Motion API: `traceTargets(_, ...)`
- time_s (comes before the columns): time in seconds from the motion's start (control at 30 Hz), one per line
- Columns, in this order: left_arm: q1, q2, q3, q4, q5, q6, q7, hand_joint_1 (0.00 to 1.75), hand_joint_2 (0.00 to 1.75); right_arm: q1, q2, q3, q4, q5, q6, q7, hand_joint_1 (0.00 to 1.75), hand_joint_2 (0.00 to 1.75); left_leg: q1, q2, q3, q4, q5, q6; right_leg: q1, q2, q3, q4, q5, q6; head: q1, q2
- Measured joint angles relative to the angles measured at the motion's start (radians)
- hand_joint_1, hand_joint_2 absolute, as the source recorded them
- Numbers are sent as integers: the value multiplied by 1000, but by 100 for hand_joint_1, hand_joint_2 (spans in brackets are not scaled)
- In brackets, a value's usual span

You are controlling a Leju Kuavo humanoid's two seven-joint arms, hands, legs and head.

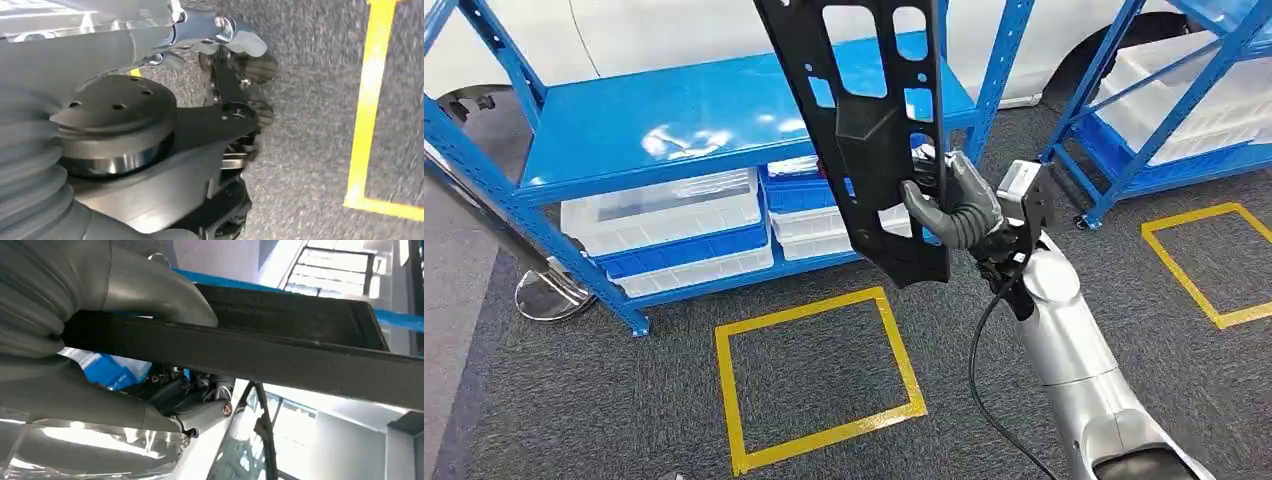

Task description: Take the parts from the cabinet and place them on the table.

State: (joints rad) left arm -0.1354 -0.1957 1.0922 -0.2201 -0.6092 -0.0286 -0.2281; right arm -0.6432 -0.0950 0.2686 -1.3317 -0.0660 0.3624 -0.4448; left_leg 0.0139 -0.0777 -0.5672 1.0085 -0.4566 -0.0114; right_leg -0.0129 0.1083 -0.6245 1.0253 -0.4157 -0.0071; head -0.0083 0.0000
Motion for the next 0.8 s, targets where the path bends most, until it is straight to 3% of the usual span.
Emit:
traceTargets(0.03,-2,0,0,0,0,0,0,0,175,0,0,0,0,-1,0,-2,175,175,-5,7,-3,4,-1,-1,-5,7,-5,-1,4,7,-2,0)
traceTargets(0.1,-1,0,0,0,0,0,0,0,175,5,-2,-1,0,0,0,-1,175,175,-8,28,0,-2,2,9,-9,33,-7,-12,12,25,-1,0)
traceTargets(0.13,-3,-1,0,0,0,0,0,0,175,6,-5,-2,-1,0,0,-1,175,175,6,44,6,-18,12,17,-6,13,-8,-8,8,27,0,0)
traceTargets(0.17,-5,-1,0,0,0,0,0,0,175,3,-6,-3,-1,0,0,-2,175,175,2,56,9,-25,15,24,3,-53,-20,16,-13,29,5,0)
traceTargets(0.2,-6,-1,0,0,0,0,0,0,175,0,-6,-3,-1,-1,-1,-2,175,175,1,68,8,-25,16,26,1,-84,-51,79,-53,31,11,0)
traceTargets(0.27,-2,-1,0,0,0,0,0,0,175,4,-5,-2,-1,0,0,-2,175,175,-1,95,5,-23,14,29,-4,-98,-125,237,-122,38,10,0)
traceTargets(0.3,-2,-1,0,0,0,0,0,0,175,8,-6,-2,-1,0,0,-2,175,175,-1,109,3,-21,14,29,-7,-99,-151,294,-136,42,12,0)
traceTargets(0.33,-2,-1,0,0,0,0,0,0,175,10,-6,-2,0,0,0,-1,175,175,-1,120,2,-19,13,28,-10,-101,-150,293,-123,45,11,0)
traceTargets(0.37,-2,-2,0,0,0,0,0,0,175,10,-6,-2,0,0,0,-1,175,175,-1,132,2,-17,11,26,-12,-106,-121,243,-92,47,11,0)
traceTargets(0.4,-2,-2,0,0,0,0,0,0,175,10,-6,-2,0,0,0,-1,175,175,0,143,2,-14,8,23,-13,-115,-75,159,-52,47,11,0)
traceTargets(0.43,-3,-3,0,0,0,0,0,0,175,8,-6,-3,-1,0,-1,-1,175,175,0,153,3,-9,4,18,-13,-137,-17,56,-12,46,12,0)
traceTargets(0.47,-4,-2,0,0,0,0,0,0,175,7,-6,-3,-2,0,-1,-1,175,175,-4,162,3,-4,-1,11,-5,-188,9,-3,-23,38,11,0)
traceTargets(0.5,-6,-2,0,0,0,0,0,0,175,7,-6,-3,-3,0,-1,-1,175,175,-13,169,2,2,-6,5,-4,-194,8,-5,-13,29,11,0)
traceTargets(0.53,-6,-2,0,0,0,0,0,0,175,7,-6,-3,-4,0,-1,-1,175,175,-12,176,4,-1,-6,0,-1,-173,5,2,-15,23,8,0)
traceTargets(0.6,-6,-2,0,0,0,0,1,0,175,7,-8,-3,-4,0,-1,-1,175,175,-12,198,10,-6,-6,-10,2,-152,0,2,-14,14,9,0)
traceTargets(0.63,-7,-2,0,0,0,0,1,0,175,7,-8,-3,-5,0,-1,-1,175,175,-10,198,11,-3,-12,-17,-7,-140,3,-5,-9,6,8,0)
traceTargets(0.67,-8,-2,0,0,0,0,1,0,175,6,-8,-3,-6,0,-1,-2,175,175,-4,150,4,15,-32,-24,-9,-132,4,-7,-6,1,8,0)
traceTargets(0.7,-8,-2,0,0,0,0,0,0,175,4,-7,-3,-6,0,-1,-1,175,175,-2,111,-18,72,-71,-25,-10,-122,3,-7,-4,-5,8,0)
traceTargets(0.73,-5,-2,0,0,0,0,0,0,175,4,-4,-3,-6,0,-1,-1,175,175,-1,93,-58,163,-118,-27,-9,-110,1,-7,-4,-9,4,0)
traceTargets(0.77,-2,-2,0,0,0,0,0,0,175,4,-3,-2,-5,0,-1,-1,175,175,-2,87,-97,248,-152,-28,-7,-97,0,-7,-3,-10,4,0)
traceTargets(0.8,0,-2,0,0,0,0,1,0,175,5,-3,-2,-5,0,0,-1,175,175,-2,86,-131,316,-171,-28,-5,-83,-1,-6,-3,-10,4,0)
